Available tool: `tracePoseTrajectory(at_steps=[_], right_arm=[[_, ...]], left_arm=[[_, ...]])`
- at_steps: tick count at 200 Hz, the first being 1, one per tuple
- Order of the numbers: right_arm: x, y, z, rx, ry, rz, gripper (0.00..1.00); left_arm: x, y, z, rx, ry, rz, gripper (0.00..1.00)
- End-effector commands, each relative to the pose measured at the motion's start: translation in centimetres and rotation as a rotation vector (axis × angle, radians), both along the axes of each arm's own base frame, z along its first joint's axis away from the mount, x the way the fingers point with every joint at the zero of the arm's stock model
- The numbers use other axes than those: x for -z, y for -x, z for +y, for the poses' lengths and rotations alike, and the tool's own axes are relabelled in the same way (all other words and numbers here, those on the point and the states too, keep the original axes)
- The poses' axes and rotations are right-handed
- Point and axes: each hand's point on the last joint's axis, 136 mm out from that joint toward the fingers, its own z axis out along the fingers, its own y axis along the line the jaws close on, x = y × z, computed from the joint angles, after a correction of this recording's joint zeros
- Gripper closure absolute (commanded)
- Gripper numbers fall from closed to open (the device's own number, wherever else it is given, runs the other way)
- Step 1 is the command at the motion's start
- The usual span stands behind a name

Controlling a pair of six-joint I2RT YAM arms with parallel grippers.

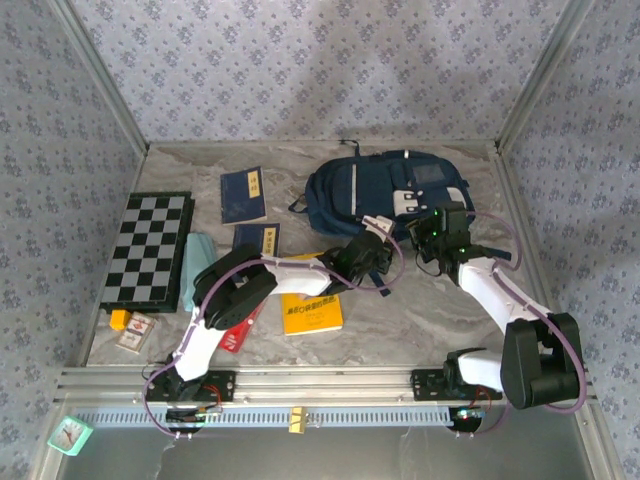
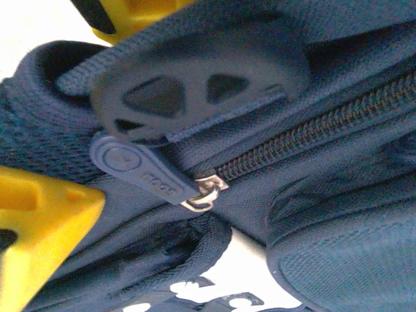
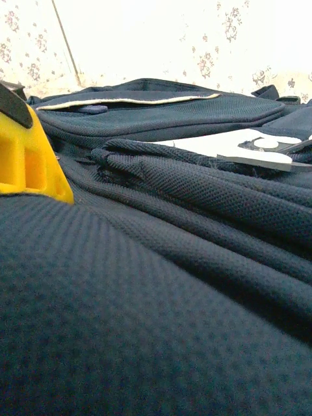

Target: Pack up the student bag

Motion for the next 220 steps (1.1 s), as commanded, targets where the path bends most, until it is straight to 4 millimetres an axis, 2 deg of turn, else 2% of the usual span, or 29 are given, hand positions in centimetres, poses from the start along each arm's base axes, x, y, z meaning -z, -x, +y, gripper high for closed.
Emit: tracePoseTrajectory(at_steps=[1, 39, 94, 151, 190, 220], right_arm=[[-1.9, -0.5, 0.6, -0.048, -0.029, -0.061, 1.0], [-2.5, -0.8, -0.3, -0.057, -0.011, -0.064, 1.0], [-3.7, -1.0, -1.5, -0.066, -0.001, -0.082, 1.0], [-4.4, -1.7, -2.7, -0.076, 0.005, -0.086, 1.0], [-5.0, -3.4, -4.9, -0.095, 0.033, -0.083, 1.0], [-5.0, -5.8, -6.2, -0.117, 0.014, -0.08, 1.0]], left_arm=[[-3.7, 0.1, -1.1, 0.05, 0.093, -0.049, 1.0], [-3.6, 0.6, 0.4, 0.055, 0.077, -0.046, 1.0], [-2.3, 0.8, 3.0, 0.038, 0.042, 0.01, 1.0], [-2.2, 1.6, 4.5, 0.079, 0.011, 0.003, 1.0], [-1.8, 1.5, 7.5, 0.067, -0.045, 0.034, 1.0], [-1.5, 1.9, 7.7, 0.104, -0.077, 0.06, 1.0]])
